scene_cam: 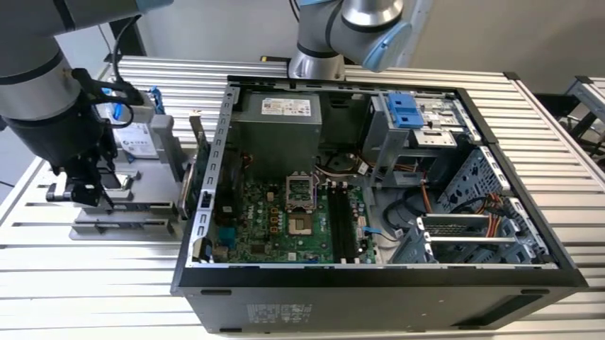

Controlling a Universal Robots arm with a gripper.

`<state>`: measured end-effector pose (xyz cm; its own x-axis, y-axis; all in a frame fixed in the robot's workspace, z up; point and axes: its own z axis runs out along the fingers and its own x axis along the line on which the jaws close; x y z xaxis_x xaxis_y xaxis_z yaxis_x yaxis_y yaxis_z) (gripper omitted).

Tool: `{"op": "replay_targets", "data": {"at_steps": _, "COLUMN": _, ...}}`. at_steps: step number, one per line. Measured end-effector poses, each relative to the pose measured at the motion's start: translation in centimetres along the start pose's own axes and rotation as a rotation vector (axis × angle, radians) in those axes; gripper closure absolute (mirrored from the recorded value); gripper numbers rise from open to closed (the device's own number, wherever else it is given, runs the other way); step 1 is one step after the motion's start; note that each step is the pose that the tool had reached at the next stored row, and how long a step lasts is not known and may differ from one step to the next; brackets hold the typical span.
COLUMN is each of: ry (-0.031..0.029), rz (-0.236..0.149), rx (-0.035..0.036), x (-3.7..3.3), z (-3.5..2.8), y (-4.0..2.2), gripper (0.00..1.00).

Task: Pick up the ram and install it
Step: 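Pick up the ram and move it above insertion slot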

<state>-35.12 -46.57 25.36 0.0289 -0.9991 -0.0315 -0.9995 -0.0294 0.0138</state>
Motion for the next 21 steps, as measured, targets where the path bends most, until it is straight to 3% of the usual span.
{"op": "replay_targets", "data": {"at_steps": 14, "ry": -0.0001, "rz": 0.004, "rx": 0.0001, "x": 0.37, "z": 2.51, "y": -0.11, "gripper": 0.00}}
{"op": "replay_targets", "data": {"at_steps": 21, "ry": -0.0002, "rz": 0.016, "rx": 0.0005, "x": 0.92, "z": 3.49, "y": -0.11, "gripper": 0.00}}
